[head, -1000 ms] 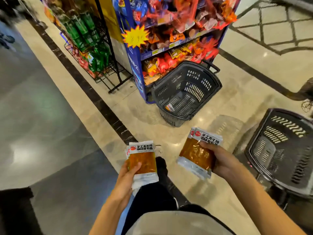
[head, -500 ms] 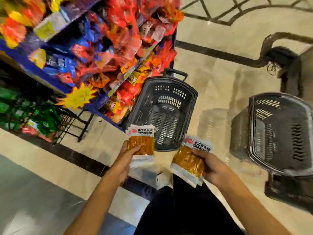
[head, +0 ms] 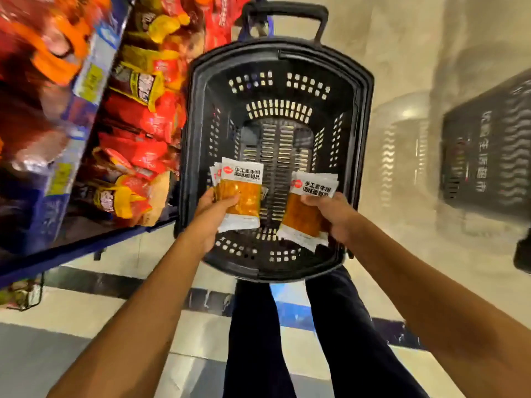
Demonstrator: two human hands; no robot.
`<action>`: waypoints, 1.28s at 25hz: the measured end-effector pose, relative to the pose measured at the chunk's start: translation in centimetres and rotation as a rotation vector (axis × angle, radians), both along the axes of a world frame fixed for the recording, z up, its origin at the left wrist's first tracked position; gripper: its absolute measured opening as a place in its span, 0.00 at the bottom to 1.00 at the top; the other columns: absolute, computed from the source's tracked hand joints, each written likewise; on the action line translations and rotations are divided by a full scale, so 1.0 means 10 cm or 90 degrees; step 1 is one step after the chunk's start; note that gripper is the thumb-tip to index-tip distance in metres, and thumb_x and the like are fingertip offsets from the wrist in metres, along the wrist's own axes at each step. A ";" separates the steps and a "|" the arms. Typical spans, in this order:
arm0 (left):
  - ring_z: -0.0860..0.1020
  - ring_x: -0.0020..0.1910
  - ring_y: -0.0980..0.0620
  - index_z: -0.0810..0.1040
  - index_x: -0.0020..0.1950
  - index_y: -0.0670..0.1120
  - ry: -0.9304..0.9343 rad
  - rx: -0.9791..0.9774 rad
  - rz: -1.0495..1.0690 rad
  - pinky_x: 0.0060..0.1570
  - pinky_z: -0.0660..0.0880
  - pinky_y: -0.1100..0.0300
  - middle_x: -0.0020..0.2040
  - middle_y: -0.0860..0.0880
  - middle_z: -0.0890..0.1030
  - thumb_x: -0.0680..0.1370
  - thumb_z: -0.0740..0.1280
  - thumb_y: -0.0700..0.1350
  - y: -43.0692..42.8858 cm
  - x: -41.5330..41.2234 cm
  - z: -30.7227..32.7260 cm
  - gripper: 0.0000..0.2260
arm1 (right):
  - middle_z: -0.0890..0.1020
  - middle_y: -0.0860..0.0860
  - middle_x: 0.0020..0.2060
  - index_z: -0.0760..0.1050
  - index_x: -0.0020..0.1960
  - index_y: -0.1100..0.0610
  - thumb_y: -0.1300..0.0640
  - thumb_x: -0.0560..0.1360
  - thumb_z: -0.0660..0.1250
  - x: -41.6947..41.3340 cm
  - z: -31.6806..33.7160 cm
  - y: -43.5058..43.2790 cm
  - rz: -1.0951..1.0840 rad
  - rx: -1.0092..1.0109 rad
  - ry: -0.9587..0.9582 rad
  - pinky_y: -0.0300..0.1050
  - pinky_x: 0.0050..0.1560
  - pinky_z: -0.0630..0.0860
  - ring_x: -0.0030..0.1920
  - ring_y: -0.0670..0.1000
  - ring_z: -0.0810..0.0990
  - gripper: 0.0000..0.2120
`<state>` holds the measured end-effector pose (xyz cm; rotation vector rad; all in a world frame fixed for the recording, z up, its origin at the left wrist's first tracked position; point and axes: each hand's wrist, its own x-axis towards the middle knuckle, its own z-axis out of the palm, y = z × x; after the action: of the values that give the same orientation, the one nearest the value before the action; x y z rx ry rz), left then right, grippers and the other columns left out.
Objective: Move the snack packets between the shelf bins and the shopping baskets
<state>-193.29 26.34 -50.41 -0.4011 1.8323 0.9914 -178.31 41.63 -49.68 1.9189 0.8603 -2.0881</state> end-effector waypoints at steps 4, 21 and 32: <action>0.75 0.52 0.51 0.70 0.64 0.44 0.058 -0.026 -0.129 0.50 0.72 0.61 0.55 0.49 0.76 0.76 0.68 0.39 0.32 -0.29 -1.36 0.18 | 0.79 0.57 0.57 0.71 0.65 0.61 0.63 0.75 0.68 -0.24 -1.38 -0.15 0.029 0.013 -0.095 0.46 0.44 0.75 0.47 0.52 0.77 0.19; 0.68 0.69 0.47 0.54 0.77 0.44 0.129 -0.124 -0.325 0.68 0.65 0.54 0.71 0.46 0.68 0.78 0.64 0.43 0.56 -0.57 -3.59 0.30 | 0.73 0.55 0.51 0.62 0.63 0.58 0.52 0.73 0.72 -0.33 -3.46 -0.82 0.098 0.011 -0.197 0.36 0.49 0.75 0.51 0.50 0.75 0.26; 0.65 0.70 0.44 0.52 0.77 0.44 0.292 -0.275 -0.425 0.66 0.62 0.51 0.73 0.44 0.66 0.83 0.54 0.46 0.44 -0.26 -3.48 0.24 | 0.61 0.56 0.73 0.53 0.76 0.57 0.45 0.77 0.63 -0.43 -3.41 -0.98 0.314 0.179 -0.256 0.48 0.71 0.57 0.73 0.57 0.59 0.34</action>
<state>-195.90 30.69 -85.20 0.2144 2.3685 0.2257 -182.59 31.80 -83.76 1.8984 1.4019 -1.3028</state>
